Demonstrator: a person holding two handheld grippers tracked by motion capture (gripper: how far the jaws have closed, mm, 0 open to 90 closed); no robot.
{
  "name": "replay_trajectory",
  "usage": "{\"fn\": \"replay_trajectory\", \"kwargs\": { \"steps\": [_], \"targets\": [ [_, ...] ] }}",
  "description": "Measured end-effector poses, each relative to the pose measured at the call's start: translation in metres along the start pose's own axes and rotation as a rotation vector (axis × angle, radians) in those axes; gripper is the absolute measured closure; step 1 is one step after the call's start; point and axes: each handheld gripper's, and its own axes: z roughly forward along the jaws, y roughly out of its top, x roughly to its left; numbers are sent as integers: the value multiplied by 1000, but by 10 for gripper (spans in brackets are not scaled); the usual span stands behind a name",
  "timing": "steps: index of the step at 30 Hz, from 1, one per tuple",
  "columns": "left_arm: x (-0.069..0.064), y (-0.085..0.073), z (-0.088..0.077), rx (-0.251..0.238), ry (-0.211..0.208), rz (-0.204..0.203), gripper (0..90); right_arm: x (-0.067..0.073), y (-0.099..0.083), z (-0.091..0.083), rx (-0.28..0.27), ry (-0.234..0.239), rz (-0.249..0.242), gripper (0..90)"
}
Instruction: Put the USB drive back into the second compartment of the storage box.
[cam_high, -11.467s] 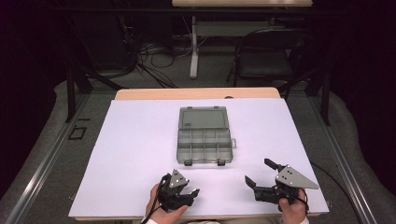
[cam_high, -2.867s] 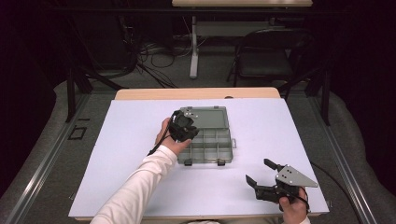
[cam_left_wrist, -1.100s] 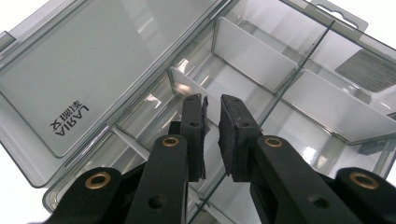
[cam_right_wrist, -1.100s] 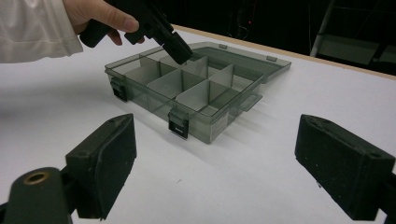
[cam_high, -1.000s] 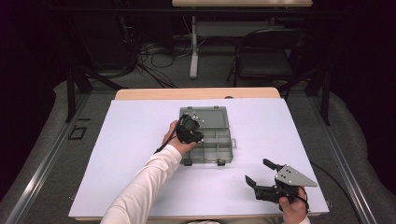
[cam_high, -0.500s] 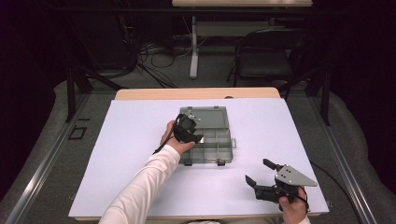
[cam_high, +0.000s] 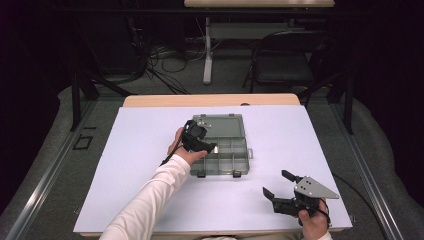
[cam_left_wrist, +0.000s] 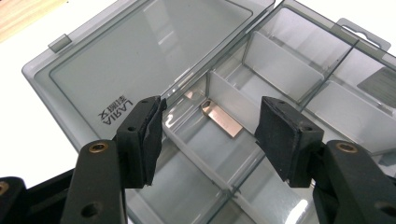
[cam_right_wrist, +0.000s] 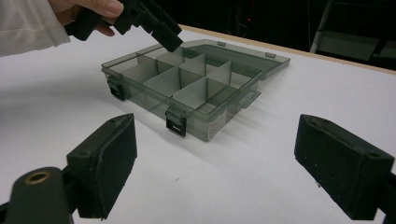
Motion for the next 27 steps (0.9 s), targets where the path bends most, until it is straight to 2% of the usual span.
{"fn": "replay_trajectory", "kwargs": {
  "steps": [2,3,7,8,12,14,16,17,20,27],
  "targets": [
    [0,0,-3,-2,-10,-9,409,0,0,0,0,1,0,128],
    [-1,-1,-6,-8,-12,-1,408,0,0,0,1,1,-2,129],
    [-2,-1,-11,-28,-18,-5,365,0,0,1,-1,-1,0,128],
    [-2,-2,-13,-43,-34,-22,332,0,0,1,1,-2,2,128],
    [-3,-3,-17,-58,-42,-23,290,0,0,0,1,-1,7,128],
    [-3,-3,-19,-71,-53,-34,236,0,0,0,0,-1,5,128],
    [-3,-4,-23,-80,-74,-49,220,0,0,0,-2,-2,5,128],
    [-3,-5,-26,-96,-86,-60,181,1,0,1,2,-1,2,129],
    [-4,-7,-30,-113,-97,-64,161,1,0,1,3,1,2,128],
    [-4,-12,-39,-145,-94,-93,126,2,0,2,6,2,1,128]
  ]
}}
